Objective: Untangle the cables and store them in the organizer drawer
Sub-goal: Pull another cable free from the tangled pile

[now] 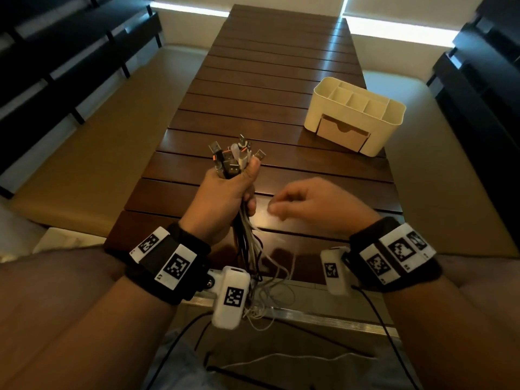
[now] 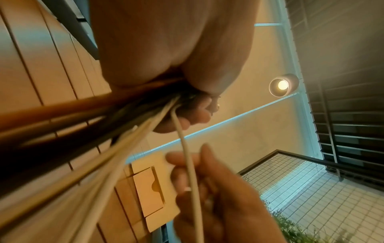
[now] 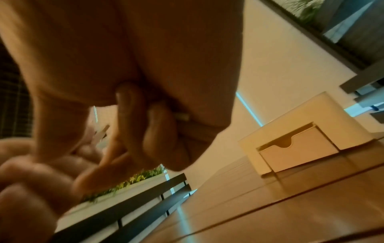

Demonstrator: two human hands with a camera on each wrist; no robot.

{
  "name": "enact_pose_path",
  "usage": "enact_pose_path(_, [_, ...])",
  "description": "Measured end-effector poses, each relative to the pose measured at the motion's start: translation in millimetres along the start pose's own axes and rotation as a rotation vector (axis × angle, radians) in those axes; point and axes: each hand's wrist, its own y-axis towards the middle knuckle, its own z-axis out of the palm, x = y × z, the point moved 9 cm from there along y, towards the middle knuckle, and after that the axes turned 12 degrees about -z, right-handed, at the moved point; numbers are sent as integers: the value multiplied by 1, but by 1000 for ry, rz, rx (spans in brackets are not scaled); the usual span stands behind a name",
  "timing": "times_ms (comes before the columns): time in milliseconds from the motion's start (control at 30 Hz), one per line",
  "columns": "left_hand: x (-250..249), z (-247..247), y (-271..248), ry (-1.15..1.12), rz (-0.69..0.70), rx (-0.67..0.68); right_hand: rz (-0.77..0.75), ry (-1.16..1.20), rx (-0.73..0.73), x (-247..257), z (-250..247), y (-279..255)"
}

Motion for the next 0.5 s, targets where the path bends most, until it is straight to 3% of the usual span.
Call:
enact_pose_path(133, [8, 12, -1, 84, 26, 41, -114, 157, -420, 8, -45, -9])
enact_pose_path(267, [13, 28, -6, 176, 32, 120, -228, 218, -481, 19, -42, -4])
enact_pose_path(500, [19, 26, -5, 187, -5, 123, -256, 257, -446, 24, -42, -4])
